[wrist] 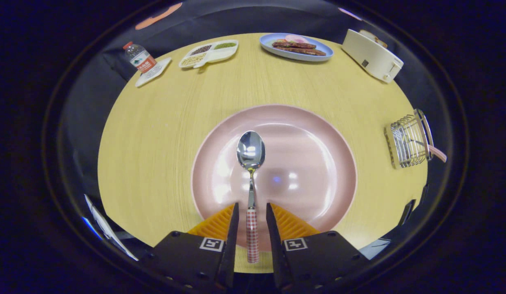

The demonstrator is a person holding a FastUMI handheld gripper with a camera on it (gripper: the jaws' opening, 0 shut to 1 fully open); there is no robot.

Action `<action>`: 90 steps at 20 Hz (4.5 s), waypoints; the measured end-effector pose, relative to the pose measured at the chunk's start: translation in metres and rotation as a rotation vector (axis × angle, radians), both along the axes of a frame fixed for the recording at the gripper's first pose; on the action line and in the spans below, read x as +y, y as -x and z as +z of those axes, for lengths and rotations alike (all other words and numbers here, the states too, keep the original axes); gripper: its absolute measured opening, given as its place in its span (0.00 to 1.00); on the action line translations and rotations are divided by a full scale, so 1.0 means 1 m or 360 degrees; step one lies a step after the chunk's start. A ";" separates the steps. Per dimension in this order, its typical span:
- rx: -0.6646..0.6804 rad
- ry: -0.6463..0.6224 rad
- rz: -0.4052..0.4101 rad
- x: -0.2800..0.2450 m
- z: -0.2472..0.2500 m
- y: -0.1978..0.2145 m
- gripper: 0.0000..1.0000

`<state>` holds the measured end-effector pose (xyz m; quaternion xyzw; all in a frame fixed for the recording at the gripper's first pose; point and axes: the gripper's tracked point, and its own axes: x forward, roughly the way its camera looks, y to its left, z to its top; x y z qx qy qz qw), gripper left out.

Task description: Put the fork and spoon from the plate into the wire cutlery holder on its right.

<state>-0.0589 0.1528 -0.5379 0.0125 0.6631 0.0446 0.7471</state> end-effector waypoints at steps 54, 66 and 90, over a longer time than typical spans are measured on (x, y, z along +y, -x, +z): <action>0.0834 -0.0003 0.0313 -0.328 0.121 -0.055 0.02; 0.0946 0.0049 0.0364 -0.323 0.114 -0.066 0.06; 0.0146 -0.0103 0.0117 -0.263 0.182 -0.089 0.99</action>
